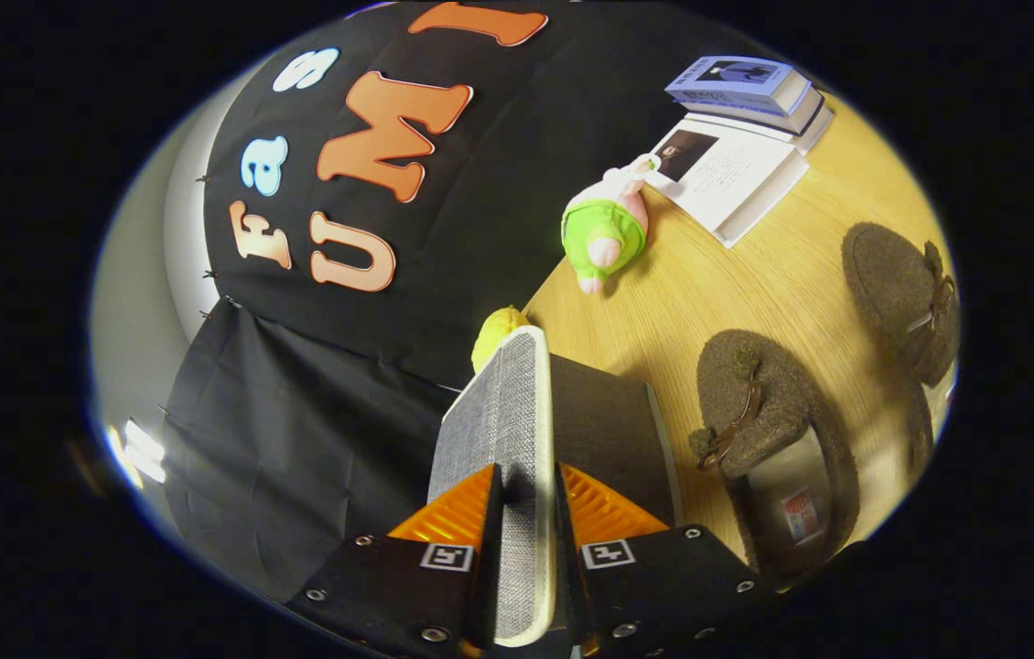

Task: Open the storage box then place both shoes into the box .Put the left shoe in first, then the right shoe, with the right side of both shoes facing outward in a uniform manner.

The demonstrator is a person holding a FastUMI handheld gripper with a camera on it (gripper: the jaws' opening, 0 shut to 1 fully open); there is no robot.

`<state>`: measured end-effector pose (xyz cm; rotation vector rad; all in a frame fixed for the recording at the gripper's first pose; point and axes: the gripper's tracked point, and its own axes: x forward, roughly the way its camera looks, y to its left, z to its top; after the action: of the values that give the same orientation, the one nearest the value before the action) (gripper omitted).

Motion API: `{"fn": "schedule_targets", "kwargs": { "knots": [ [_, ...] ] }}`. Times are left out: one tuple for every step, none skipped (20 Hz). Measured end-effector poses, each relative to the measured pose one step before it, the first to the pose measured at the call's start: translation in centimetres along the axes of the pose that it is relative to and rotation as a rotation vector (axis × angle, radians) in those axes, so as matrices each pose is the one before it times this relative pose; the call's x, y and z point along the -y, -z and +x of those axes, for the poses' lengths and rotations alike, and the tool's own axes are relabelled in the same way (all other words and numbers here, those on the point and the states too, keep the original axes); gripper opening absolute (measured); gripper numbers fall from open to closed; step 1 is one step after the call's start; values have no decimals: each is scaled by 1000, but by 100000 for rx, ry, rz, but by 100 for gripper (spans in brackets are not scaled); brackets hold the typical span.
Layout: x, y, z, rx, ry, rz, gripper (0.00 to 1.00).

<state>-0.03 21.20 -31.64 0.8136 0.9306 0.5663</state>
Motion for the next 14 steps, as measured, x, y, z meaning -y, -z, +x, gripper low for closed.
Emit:
{"fn": "schedule_targets", "kwargs": {
  "knots": [
    [-774, -475, -336, 1445, -548, 234, 14],
    [-962, -477, -239, 1484, -478, -128, 9],
    [-911, -379, -247, 1700, -127, -1089, 4],
    [-1005, -270, -61, 1081, -506, -972, 3],
    [-1278, -203, -287, 822, -1447, -638, 2],
    [-1421, -211, -190, 850, -2156, -561, 2],
    [-1425, -233, 92, 718, -1973, -513, 2],
    [-1295, -133, 284, 200, -1090, -596, 2],
    [-1234, -140, 269, 48, -584, -657, 2],
    [-1340, -329, 326, 498, -907, -955, 2],
    [-1593, -311, 334, 613, -1384, -1033, 2],
    [-1620, -368, 472, 1368, -922, -1072, 2],
    [-1543, -410, 492, 1610, -220, -1916, 2],
    [-1399, -104, 715, 858, -36, -2572, 2]
  ]
}}
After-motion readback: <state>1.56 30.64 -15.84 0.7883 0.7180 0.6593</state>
